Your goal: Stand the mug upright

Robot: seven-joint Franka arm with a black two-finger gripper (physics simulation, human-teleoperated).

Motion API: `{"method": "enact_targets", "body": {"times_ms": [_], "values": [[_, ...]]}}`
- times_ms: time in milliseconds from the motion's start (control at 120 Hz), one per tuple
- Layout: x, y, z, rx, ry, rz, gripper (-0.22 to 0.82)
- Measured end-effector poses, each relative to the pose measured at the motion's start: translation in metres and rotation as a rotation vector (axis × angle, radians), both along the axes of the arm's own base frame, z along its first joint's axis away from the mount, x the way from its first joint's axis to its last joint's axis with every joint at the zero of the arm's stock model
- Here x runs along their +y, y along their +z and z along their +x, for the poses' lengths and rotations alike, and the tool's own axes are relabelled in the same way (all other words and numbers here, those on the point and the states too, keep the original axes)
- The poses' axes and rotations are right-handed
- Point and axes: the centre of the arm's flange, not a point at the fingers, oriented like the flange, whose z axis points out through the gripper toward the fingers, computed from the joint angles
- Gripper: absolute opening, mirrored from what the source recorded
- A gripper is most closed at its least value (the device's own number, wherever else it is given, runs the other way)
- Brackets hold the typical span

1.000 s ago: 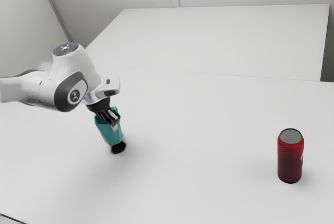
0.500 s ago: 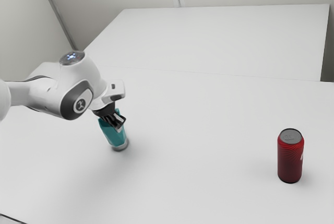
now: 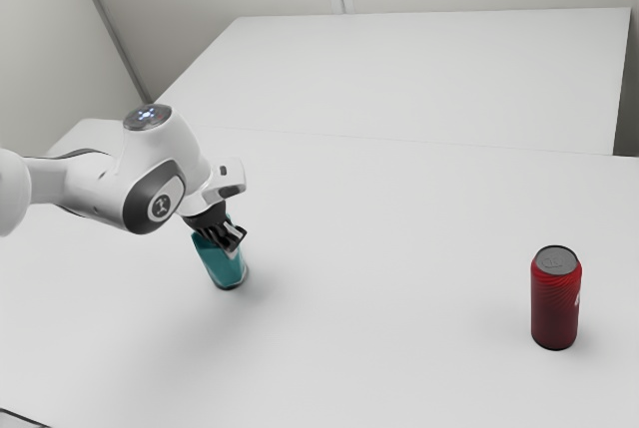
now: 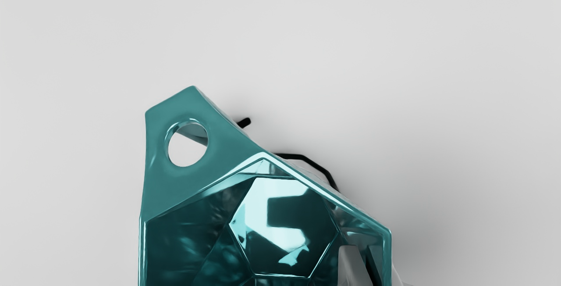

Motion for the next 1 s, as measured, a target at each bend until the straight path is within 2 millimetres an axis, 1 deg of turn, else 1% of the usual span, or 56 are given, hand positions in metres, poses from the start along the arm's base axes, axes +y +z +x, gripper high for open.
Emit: {"method": "enact_targets", "body": {"times_ms": [167,292,383,567,667,808,933,1000], "values": [[0.0,-0.004,-0.001,0.008,0.011,-0.001,-0.17],[-0.001,-0.002,-0.001,0.005,0.015,-0.004,-0.1],[-0.003,-0.001,-0.002,0.002,0.014,-0.006,-0.01],[-0.003,0.003,-0.001,-0.008,0.024,-0.014,0.28],[-0.002,0.008,-0.001,-0.018,0.029,-0.019,0.4],[-0.002,0.021,-0.002,-0.043,0.032,-0.023,0.49],[-0.002,0.033,-0.002,-0.059,0.037,-0.029,0.54],[-0.001,0.042,0.002,-0.057,0.059,-0.05,0.55]]}}
